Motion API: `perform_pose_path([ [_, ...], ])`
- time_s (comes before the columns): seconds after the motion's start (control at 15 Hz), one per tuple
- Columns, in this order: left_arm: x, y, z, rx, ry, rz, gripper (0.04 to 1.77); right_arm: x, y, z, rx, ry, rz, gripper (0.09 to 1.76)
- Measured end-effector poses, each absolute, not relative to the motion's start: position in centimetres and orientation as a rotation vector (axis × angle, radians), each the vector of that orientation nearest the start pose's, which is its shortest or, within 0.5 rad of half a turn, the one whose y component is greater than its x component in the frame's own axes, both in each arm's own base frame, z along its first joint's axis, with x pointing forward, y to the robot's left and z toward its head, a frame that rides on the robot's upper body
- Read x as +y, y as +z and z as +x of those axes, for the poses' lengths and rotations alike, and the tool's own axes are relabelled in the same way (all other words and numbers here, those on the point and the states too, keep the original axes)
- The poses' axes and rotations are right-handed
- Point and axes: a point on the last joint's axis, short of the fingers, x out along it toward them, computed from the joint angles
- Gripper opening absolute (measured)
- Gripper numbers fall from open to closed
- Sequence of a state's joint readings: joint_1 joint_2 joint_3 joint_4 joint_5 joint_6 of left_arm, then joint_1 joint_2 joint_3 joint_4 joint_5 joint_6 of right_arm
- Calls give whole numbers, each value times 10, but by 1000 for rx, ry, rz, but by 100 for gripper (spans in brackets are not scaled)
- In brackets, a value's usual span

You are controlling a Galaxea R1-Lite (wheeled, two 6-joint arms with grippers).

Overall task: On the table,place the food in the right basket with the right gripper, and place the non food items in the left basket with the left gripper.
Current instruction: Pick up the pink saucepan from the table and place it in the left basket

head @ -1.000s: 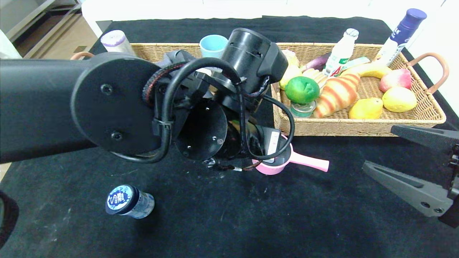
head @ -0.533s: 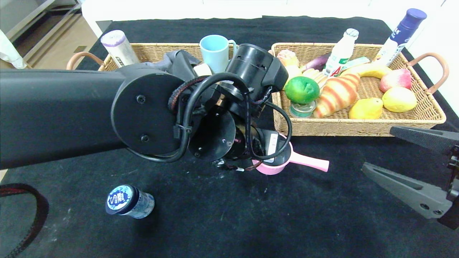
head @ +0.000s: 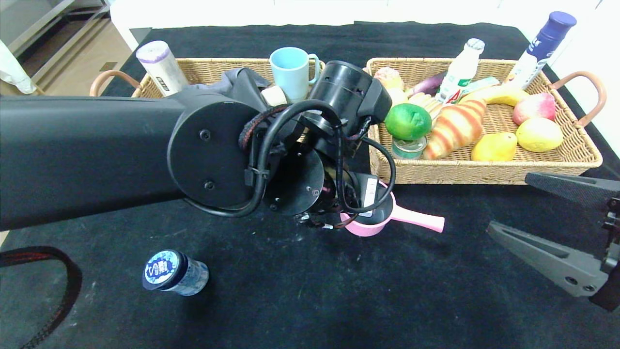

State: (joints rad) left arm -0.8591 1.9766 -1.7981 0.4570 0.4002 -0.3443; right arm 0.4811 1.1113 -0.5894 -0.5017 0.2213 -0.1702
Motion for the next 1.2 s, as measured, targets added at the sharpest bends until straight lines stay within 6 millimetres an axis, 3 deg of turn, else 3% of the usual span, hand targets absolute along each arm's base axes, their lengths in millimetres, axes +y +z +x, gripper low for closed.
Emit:
perform_pose_path([
  [1.2, -287, 247, 271, 608, -347, 36, 172, 80, 240, 144, -9, 700, -169, 171],
])
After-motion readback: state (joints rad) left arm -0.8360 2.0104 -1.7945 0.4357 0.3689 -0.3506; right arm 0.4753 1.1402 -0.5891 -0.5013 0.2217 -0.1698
